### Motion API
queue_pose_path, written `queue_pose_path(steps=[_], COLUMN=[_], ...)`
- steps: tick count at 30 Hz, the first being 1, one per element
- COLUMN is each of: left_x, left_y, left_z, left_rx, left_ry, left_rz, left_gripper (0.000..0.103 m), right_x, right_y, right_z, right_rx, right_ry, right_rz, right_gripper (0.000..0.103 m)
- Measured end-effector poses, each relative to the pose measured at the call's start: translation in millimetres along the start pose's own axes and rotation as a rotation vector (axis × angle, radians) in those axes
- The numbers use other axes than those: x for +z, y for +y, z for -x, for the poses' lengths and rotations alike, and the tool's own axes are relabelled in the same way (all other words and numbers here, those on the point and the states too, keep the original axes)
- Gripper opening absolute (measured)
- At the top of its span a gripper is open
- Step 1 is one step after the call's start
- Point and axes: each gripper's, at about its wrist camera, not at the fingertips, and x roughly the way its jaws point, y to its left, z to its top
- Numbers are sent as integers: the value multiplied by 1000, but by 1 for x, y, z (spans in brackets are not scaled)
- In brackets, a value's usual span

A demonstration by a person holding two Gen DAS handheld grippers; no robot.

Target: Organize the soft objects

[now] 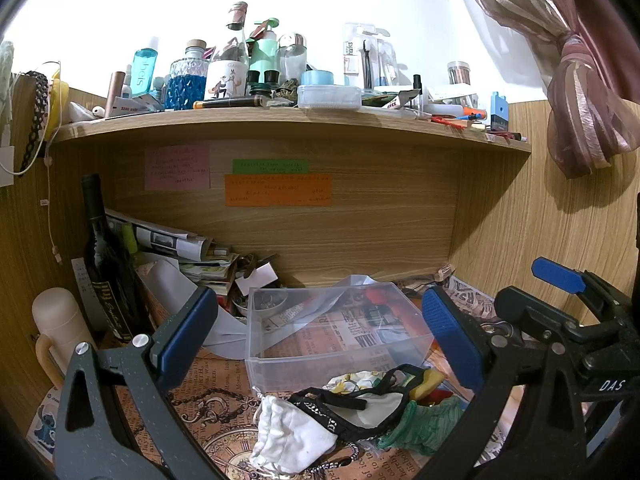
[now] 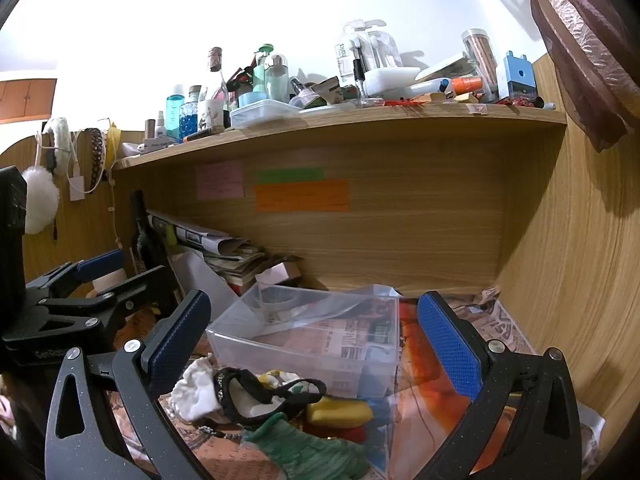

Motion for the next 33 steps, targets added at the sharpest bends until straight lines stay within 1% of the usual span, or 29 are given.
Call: queue_pose_path(steps=[33], left_x=[-2], left_y=[0], left_z=[-2], left_rx=[0], left_ry=[5], left_rz=[2], left_gripper=[103], right_x=[0], right_y=[2], right_z=[1], right_rx=[7], right_ry=[-4], right_rz=[-9], right_gripper=[103])
